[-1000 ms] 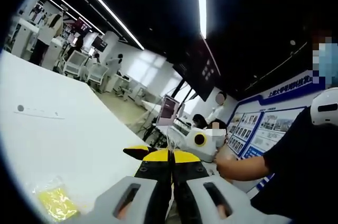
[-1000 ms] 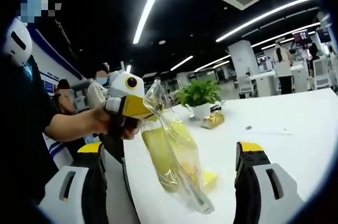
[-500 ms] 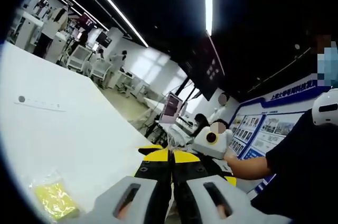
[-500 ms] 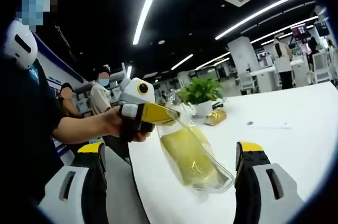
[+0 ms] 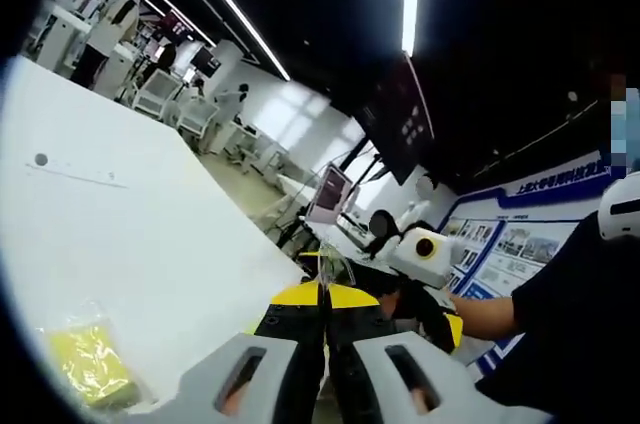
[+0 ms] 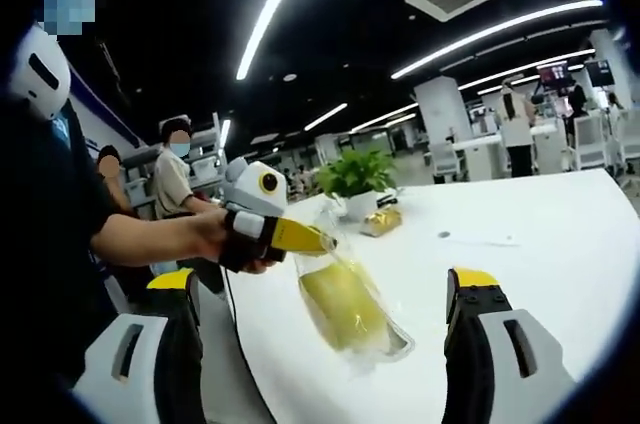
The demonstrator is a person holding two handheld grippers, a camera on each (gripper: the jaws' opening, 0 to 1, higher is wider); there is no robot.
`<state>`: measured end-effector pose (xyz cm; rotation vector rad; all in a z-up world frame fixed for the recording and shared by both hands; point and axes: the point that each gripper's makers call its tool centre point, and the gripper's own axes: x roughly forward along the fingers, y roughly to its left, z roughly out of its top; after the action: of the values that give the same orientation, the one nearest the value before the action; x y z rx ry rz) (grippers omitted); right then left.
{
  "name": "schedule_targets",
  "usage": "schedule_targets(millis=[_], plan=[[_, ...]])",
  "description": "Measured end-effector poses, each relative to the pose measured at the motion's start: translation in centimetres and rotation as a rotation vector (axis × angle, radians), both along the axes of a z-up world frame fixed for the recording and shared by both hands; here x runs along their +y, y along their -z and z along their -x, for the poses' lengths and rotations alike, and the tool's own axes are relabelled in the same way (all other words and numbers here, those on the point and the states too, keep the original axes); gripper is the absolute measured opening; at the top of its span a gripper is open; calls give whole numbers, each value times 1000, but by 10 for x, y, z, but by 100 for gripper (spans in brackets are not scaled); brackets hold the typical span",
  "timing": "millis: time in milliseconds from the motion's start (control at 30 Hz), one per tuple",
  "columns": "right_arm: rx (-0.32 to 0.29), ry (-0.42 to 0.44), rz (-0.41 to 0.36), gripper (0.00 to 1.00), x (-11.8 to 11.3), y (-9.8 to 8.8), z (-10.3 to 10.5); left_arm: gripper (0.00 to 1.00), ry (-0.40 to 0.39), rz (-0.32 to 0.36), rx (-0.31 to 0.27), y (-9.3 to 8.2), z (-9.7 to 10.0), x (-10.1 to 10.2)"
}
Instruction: Compare the silicone blocks by pressing each to a similar depth, holding the contact briefly, and releasing to observe deformation and rebound differences across the visible hardness samples.
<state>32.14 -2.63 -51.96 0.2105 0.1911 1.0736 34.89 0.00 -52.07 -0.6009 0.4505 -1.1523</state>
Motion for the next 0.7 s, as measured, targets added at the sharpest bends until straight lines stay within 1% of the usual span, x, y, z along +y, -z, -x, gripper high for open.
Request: schedule_targets(millis=[167, 300, 400, 433, 467, 533, 567, 600, 633, 667, 700], plan=[[1, 34, 3, 96, -15, 0, 1, 0, 5, 4, 42, 16, -1, -15], [-3, 57, 16, 96, -25, 1, 0, 0, 10, 6, 62, 26, -3, -28], [1, 67, 13, 96, -31, 0, 0, 0, -5, 30, 89, 34, -7, -36], [-3, 70, 17, 96, -33, 0, 0, 0, -22, 33, 97, 37, -10, -38], [-5, 71, 17, 96, -35, 0, 0, 0, -36, 45, 134, 42, -10, -42], [-5, 74, 16, 96, -37, -1, 0, 0, -76, 65, 180, 51, -14, -45], [-5, 76, 18, 96, -39, -1, -1, 0, -101, 83, 219, 59, -18, -47], [-5, 78, 18, 96, -40, -1, -1, 0, -130, 91, 241, 63, -22, -46], [-9, 86, 25, 96, -43, 0, -3, 0, -158, 115, 295, 70, -25, -46], [-11, 91, 32, 96, -45, 1, -4, 0, -173, 124, 313, 75, -27, -46], [-12, 96, 37, 96, -49, 2, -5, 0, -166, 107, 285, 78, -26, -47]])
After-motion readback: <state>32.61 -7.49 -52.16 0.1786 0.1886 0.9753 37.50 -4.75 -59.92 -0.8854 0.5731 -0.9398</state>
